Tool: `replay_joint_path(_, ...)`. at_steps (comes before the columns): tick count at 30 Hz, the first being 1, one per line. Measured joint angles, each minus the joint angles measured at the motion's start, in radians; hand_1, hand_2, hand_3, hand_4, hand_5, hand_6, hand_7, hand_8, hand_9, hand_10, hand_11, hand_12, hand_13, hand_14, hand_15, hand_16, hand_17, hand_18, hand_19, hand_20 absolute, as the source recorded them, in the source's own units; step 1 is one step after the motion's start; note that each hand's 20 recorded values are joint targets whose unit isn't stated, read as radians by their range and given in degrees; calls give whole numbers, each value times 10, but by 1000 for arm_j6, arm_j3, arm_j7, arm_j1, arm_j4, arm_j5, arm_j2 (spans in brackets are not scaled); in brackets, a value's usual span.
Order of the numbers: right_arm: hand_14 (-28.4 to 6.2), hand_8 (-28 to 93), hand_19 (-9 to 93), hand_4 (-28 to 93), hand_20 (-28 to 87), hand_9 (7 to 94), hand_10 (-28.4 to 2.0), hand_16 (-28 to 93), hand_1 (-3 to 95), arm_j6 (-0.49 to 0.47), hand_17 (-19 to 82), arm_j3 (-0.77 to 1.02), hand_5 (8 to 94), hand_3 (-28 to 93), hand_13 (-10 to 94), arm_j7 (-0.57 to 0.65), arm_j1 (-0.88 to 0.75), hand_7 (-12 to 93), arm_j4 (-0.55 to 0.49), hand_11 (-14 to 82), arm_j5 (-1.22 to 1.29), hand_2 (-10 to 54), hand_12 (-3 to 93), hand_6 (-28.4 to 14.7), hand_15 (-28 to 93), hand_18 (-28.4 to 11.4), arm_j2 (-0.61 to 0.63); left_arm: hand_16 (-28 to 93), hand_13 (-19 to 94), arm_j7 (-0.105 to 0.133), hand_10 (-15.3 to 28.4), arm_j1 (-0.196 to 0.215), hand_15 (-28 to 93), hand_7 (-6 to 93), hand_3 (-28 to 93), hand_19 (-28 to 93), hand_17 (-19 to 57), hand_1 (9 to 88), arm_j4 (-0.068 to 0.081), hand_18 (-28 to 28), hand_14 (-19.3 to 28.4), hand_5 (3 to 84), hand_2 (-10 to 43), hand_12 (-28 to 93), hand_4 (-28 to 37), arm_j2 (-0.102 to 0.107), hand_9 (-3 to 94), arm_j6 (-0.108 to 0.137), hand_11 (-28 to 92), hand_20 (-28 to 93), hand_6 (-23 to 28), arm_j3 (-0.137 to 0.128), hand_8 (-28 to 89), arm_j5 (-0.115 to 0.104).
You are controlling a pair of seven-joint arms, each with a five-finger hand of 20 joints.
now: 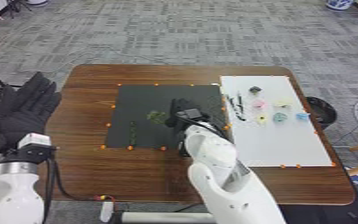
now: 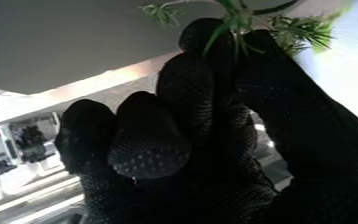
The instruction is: Arrange flowers
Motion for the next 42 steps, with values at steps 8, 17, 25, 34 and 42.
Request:
replay_joint_path(8, -52, 218, 932, -127, 445, 820, -136, 463, 470, 30, 598, -42, 755, 716, 856, -101, -16, 464, 82, 488, -256, -69, 460, -16, 640, -212, -37, -21, 256, -21, 141, -34, 196, 103, 725, 327, -54, 247, 15, 132, 138, 485, 100, 98, -283, 19, 359, 0, 183, 78, 79, 26, -86, 14)
replay_joint_path(17, -64, 175, 932, -159, 435, 822, -140, 468, 392, 22, 598, -24, 763, 687, 852, -105, -51, 367, 113, 465, -290, -84, 435, -39, 627, -207, -81, -24, 255, -24, 143, -45, 200, 103, 722, 332, -55, 248, 17, 133, 141, 482, 101, 101, -283, 23, 357, 1, 180, 76, 83, 41, -84, 14)
replay_joint_path(25, -70, -66, 932, -182, 416, 821, -148, 449, 341, -9, 590, -14, 777, 655, 846, -109, -62, 260, 102, 440, -290, -89, 401, -51, 613, -207, -88, -24, 253, -24, 144, -44, 199, 104, 724, 334, -55, 246, 17, 134, 141, 478, 100, 102, -283, 20, 350, 16, 182, 74, 86, 43, -84, 26)
replay_joint_path(34, -91, -64, 932, -174, 412, 775, -160, 442, 335, -27, 513, -14, 720, 628, 782, -93, -50, 200, 66, 419, -234, -44, 370, -66, 639, -230, -75, -24, 248, -21, 145, -35, 189, 106, 716, 331, -56, 248, 13, 135, 140, 464, 106, 98, -283, 9, 338, 21, 179, 74, 87, 34, -85, 29)
replay_joint_path(42, -165, -87, 923, -118, 367, 725, -218, 414, 345, -65, 416, -6, 787, 709, 658, -103, -53, 127, -40, 206, -218, 134, 245, -75, 638, -259, -18, -21, 249, -10, 147, -4, 191, 105, 681, 331, -57, 242, 2, 137, 144, 461, 130, 96, -283, -10, 337, 24, 181, 78, 89, 12, -84, 23)
